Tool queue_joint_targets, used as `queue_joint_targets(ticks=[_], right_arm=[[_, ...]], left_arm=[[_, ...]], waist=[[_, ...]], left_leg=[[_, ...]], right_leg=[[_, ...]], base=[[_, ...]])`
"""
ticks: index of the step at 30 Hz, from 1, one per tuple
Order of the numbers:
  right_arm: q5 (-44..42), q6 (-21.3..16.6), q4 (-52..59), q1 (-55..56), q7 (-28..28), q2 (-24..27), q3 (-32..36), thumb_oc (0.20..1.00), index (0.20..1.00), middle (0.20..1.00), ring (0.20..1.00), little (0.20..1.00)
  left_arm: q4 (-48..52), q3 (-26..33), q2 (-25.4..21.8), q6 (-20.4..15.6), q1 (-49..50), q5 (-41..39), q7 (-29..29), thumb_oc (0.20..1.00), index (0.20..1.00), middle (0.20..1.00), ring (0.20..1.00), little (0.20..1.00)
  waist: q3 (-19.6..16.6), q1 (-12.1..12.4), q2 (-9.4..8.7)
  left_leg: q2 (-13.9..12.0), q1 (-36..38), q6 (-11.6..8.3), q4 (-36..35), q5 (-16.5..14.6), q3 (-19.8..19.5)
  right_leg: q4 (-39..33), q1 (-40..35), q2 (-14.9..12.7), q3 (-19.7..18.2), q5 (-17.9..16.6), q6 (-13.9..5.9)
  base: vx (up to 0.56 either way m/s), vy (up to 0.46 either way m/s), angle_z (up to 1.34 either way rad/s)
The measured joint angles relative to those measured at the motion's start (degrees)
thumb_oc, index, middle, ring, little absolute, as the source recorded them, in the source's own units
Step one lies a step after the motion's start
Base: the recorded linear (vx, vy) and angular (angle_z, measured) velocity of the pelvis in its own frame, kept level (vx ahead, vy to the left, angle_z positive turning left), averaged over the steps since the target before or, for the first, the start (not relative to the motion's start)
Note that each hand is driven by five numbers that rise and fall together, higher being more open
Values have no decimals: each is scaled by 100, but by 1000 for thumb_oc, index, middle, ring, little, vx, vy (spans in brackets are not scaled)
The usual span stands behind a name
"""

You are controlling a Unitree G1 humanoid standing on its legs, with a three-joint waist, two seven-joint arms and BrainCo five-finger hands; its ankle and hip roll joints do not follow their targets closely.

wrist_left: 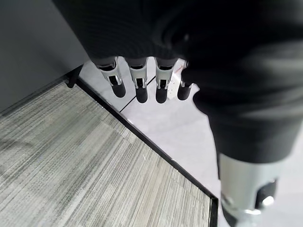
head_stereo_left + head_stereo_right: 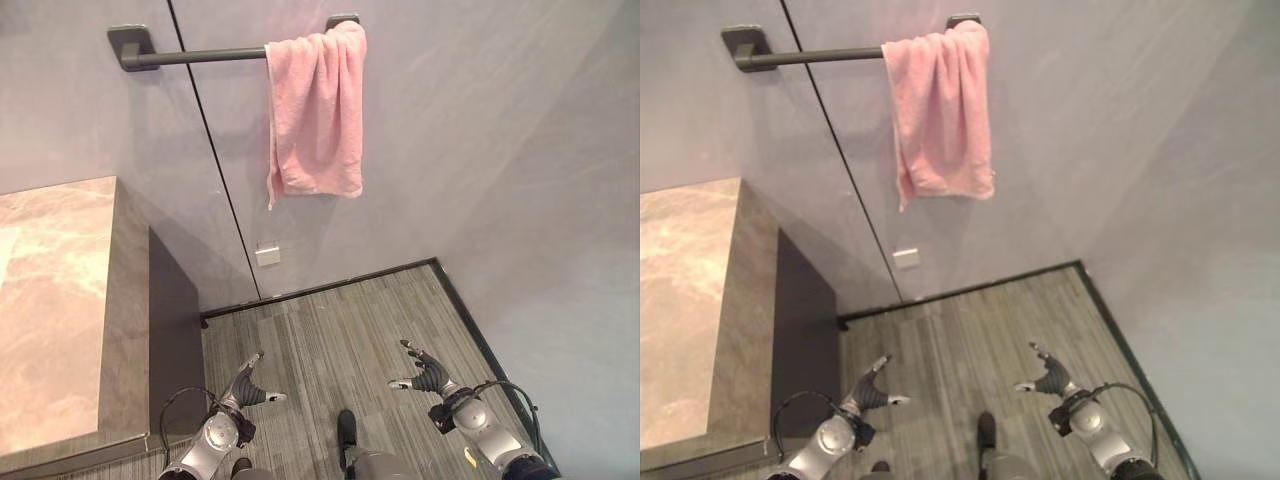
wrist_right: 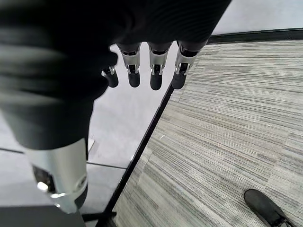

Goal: Put brush and paste in cup on sink, flatten towel.

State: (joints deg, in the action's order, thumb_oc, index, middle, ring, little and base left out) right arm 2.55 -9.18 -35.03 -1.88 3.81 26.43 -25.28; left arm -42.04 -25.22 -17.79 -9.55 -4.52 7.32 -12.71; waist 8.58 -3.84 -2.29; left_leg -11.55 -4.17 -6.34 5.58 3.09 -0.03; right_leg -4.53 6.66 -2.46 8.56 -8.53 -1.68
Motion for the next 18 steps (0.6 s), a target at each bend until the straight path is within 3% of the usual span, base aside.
queue_joint_targets(ticks=[1,2,3,4,5,6,10,14,15,16,18], right_arm=[[26,2,7,36,6,17,1,1000,1000,1000,1000,1000],[51,18,118,275,30,25,115,1000,1000,1000,1000,1000],[50,41,167,358,61,1,146,1000,1000,1000,1000,1000],[51,40,217,367,91,6,138,1000,1000,1000,1000,1000],[56,44,221,258,97,11,107,1000,1000,1000,1000,1000],[56,47,210,220,114,13,119,1000,1000,1000,1000,1000],[45,93,76,364,109,-178,116,1000,1000,1000,1000,1000],[40,92,83,365,85,-337,98,1000,1000,1000,1000,1000],[41,92,88,368,80,-411,91,1000,1000,1000,1000,1000],[41,92,81,377,74,-435,79,1000,1000,1000,1000,1000],[41,84,113,282,73,-447,9,1000,1000,1000,1000,1000]], left_arm=[[-29,-51,8,6,-109,0,1,1000,1000,1000,1000,1000],[-157,-231,19,42,-355,2,8,1000,1000,1000,1000,1000],[-156,-254,17,53,-398,2,0,1000,1000,1000,1000,1000],[-153,-269,11,54,-428,2,-5,1000,1000,1000,1000,1000],[-173,-269,0,76,-412,2,-3,1000,1000,1000,1000,1000],[-174,-302,0,99,-443,1,-1,1000,1000,1000,1000,1000],[-145,-247,-23,96,-465,-7,4,1000,1000,1000,1000,1000],[-144,-195,-71,101,-299,-11,-1,1000,1000,1000,1000,1000],[-144,-199,-130,101,-247,-9,1,1000,1000,1000,1000,1000],[-169,-206,-152,106,-201,-7,1,1000,1000,1000,1000,1000],[-143,-202,-274,105,-125,-3,1,1000,1000,1000,1000,1000]], waist=[[57,-34,-7],[109,-359,-35],[105,-369,-53],[99,-300,-36],[103,-325,-2],[88,-390,99],[146,-400,-207],[120,-301,-169],[80,-301,-242],[57,-300,-243],[30,-235,-211]], left_leg=[[42,-85,104,-43,191,409],[-56,-250,506,110,69,2307],[-20,-233,391,280,-70,2798],[202,-141,363,272,-239,2598],[626,81,422,66,-589,1959],[802,316,482,-254,-805,1488],[1013,446,614,-502,-739,1519],[1014,543,688,-511,-773,1670],[1154,589,688,-508,-781,1644],[1176,616,720,-500,-813,1627],[1213,591,800,-473,-863,1637]], right_leg=[[32,3,-77,101,21,23],[-61,3,-293,607,43,144],[-30,116,-321,595,41,129],[95,249,-359,476,47,97],[242,455,-323,285,45,59],[252,493,-239,218,-58,25],[230,544,-329,-19,-73,-119],[640,679,-361,-100,129,-263],[813,754,-374,-197,63,-272],[827,753,-367,-252,5,-186],[768,749,-350,-398,-71,-213]], base=[[-90,-54,172],[-57,0,142],[-75,32,92],[13,39,-39],[48,68,-57],[67,83,-53],[94,144,-24],[66,147,-16],[33,138,-1],[18,89,-14],[-22,83,-24]])
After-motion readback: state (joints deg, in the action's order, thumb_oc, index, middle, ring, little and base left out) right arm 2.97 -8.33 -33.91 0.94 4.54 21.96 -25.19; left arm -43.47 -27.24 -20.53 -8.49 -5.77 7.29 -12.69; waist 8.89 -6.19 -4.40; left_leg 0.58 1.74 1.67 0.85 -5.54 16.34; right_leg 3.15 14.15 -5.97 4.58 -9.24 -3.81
